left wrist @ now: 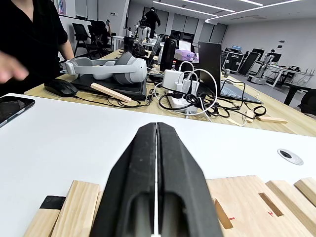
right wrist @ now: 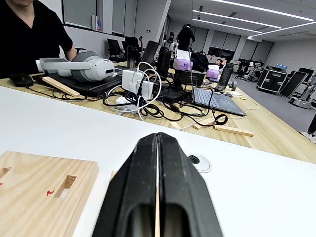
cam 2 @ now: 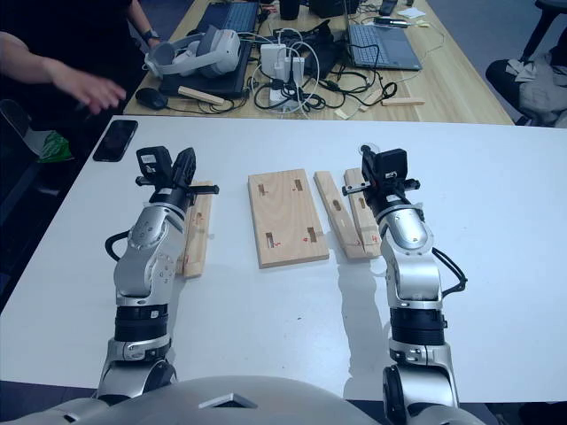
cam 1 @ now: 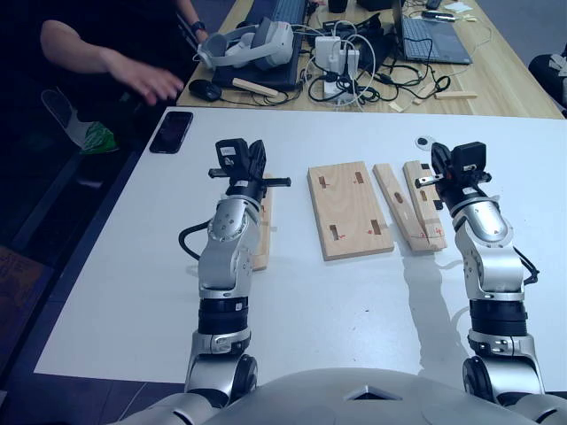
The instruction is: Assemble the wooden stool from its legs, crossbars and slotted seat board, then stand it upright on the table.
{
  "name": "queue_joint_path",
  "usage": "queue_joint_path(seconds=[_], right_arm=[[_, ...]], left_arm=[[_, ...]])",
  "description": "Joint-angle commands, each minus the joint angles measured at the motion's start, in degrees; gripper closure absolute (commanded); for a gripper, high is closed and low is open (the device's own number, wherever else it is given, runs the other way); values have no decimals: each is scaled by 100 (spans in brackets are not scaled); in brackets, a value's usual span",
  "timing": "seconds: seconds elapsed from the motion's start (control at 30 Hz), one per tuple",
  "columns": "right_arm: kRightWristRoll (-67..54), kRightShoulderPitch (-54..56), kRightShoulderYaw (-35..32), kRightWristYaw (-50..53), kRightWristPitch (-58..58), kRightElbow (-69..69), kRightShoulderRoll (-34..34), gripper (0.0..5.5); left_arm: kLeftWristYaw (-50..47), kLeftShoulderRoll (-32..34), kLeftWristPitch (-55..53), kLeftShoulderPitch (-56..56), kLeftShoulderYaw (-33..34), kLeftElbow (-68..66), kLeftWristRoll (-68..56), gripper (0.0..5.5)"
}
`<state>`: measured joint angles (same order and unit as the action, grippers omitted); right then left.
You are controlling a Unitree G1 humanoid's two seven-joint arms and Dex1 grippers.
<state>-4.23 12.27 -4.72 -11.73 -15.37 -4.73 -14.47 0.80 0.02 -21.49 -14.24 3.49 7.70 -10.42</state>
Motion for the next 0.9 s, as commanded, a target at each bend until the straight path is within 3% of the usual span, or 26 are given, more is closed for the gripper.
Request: queue_joint_path(seconds=[0.03, 0.43, 0.57, 0.7, 0.9], right_arm=[[-93, 24, -87, 12, -55, 35, 26, 550], [-260, 49, -178, 27, -113, 78, 66, 550], [-268, -17, -165, 58, -179, -30, 80, 550], [-304, -164, -209, 117, -298, -227, 114, 550], [-405, -396, -277, 225, -477, -528, 166, 550]], left_arm=[[20, -81, 24, -58, 148, -187, -157, 547], [121, -128, 274, -60, 203, -216, -262, 547], [-355, 32, -375, -194, 548, -137, -237, 547], [-372, 892, -1693, -124, 876, -117, -98, 490], [601, 1949, -3229, 763, 827, 704, -427, 365]])
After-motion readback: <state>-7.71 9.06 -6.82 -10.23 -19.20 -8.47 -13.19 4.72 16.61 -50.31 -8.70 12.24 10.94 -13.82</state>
